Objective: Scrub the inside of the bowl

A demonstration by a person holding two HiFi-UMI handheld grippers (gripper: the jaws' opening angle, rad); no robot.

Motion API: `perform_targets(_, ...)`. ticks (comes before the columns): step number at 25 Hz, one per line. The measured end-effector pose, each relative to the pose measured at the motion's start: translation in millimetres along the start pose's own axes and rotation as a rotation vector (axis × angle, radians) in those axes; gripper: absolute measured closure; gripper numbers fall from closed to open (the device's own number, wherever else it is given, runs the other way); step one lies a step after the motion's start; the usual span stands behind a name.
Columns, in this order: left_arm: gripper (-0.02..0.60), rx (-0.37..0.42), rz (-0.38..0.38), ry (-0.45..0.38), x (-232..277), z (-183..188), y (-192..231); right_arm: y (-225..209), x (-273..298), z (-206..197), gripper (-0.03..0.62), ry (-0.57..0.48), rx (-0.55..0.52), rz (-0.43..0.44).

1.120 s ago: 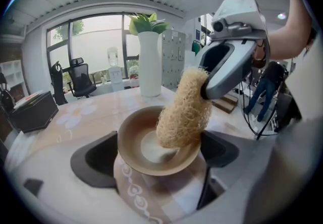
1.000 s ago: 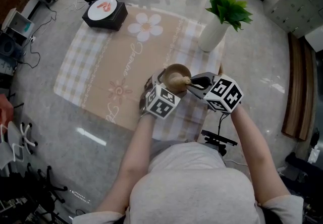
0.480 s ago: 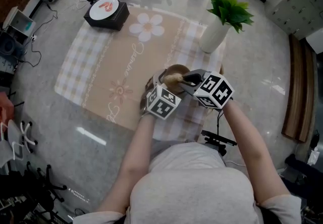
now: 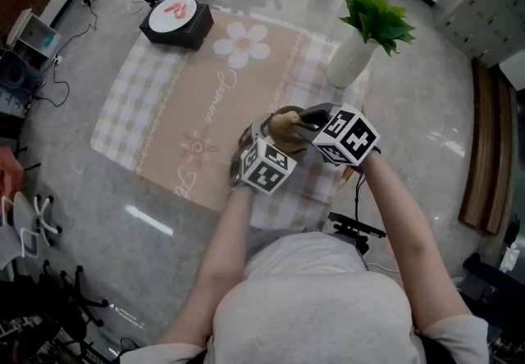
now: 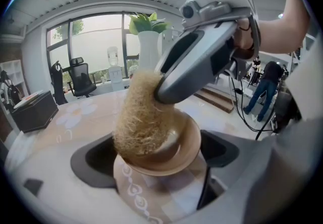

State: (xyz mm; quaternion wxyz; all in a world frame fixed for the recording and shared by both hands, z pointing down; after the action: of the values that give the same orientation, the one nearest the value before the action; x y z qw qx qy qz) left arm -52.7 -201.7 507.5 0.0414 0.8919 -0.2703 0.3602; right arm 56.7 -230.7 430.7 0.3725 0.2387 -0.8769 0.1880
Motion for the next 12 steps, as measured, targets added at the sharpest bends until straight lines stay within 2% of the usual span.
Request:
perform_targets(4,0.064,0.001,0.001,-0.001,0.2,0.9,0.0,-13.1,-0.3,4.0,0.536,0.04,0.009,-0.037)
perform_targets(12,0.064,0.0,0.002,0.004,0.7,0.8,0.0,-31.5,14.1,1.2,0.536,0.126,0.004,-0.049)
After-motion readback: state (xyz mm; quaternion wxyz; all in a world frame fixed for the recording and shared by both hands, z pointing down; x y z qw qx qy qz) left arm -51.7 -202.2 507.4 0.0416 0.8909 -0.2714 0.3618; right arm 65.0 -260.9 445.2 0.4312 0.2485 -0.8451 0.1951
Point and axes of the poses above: the fingertips, and each gripper's own axes: x forward along the fingers, y to its left, z out of its top, the point moved 10 cm from there along -x, backward along the fingers, and after that the axes turned 7 degrees about x, right-handed, at the moved point
